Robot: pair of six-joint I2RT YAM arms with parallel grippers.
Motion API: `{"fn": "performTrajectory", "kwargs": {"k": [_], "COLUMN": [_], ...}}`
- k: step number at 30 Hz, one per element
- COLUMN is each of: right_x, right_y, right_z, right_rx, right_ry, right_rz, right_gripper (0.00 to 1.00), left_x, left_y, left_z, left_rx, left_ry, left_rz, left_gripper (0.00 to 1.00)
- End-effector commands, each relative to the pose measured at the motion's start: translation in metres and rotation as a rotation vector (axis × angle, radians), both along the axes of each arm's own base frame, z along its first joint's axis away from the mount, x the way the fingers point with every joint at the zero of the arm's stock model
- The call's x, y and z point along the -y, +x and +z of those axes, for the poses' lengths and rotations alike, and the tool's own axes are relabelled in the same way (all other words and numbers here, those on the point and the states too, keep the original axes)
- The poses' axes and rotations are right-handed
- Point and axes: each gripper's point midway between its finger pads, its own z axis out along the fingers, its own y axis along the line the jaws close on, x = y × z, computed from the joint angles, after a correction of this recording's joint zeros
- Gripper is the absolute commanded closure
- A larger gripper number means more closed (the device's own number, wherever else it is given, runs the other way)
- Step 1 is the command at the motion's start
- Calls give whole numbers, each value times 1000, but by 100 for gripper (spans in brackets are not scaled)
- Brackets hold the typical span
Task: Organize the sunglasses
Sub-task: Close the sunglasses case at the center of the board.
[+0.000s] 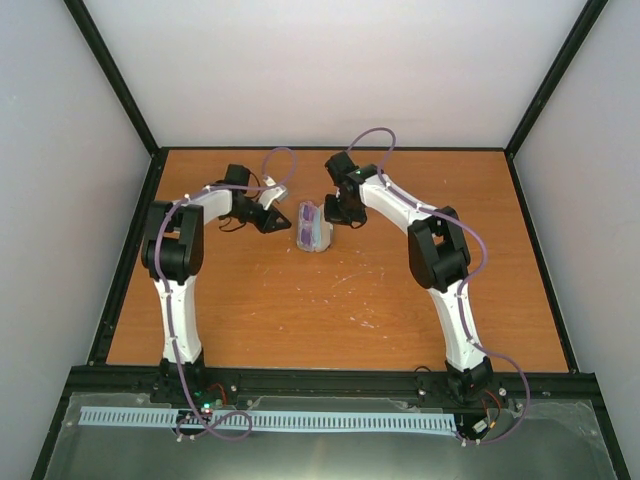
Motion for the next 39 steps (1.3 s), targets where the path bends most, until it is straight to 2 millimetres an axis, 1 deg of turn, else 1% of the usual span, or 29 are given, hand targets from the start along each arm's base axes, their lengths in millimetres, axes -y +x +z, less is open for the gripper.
{"fn": "performTrajectory", "kwargs": {"k": [1,7,12,19,23,27,34,39], "right_x": [-5,-13,-23,-43,-51,-60,-80,-91], "right_y": [-9,-7,-4,0,0,-4,-19,-25], "right_z": [-9,-7,-1,16,30,42,44,49], "right_rx": [-39,-29,-16,14,35,50,42,47], "right_ry": [-11,16,40,92,130,156,177,188], "right_rz": [28,33,47,75,92,115,171,211], "right_gripper": [97,97,97,97,97,97,97,97], "left_x": [22,50,62,63,63,62,62,62], "left_y": [6,-6,-15,-13,-14,-16,-17,-17], "left_z": [8,6,5,5,4,0,-2,-3], "left_rx": [-12,-42,-59,-58,-60,-69,-68,-70], "left_ry": [-35,-58,-71,-74,-72,-71,-71,-72], "left_rz": [-34,-84,-99,-95,-95,-96,-97,-96], "left_gripper": [85,85,85,85,85,86,85,85]}}
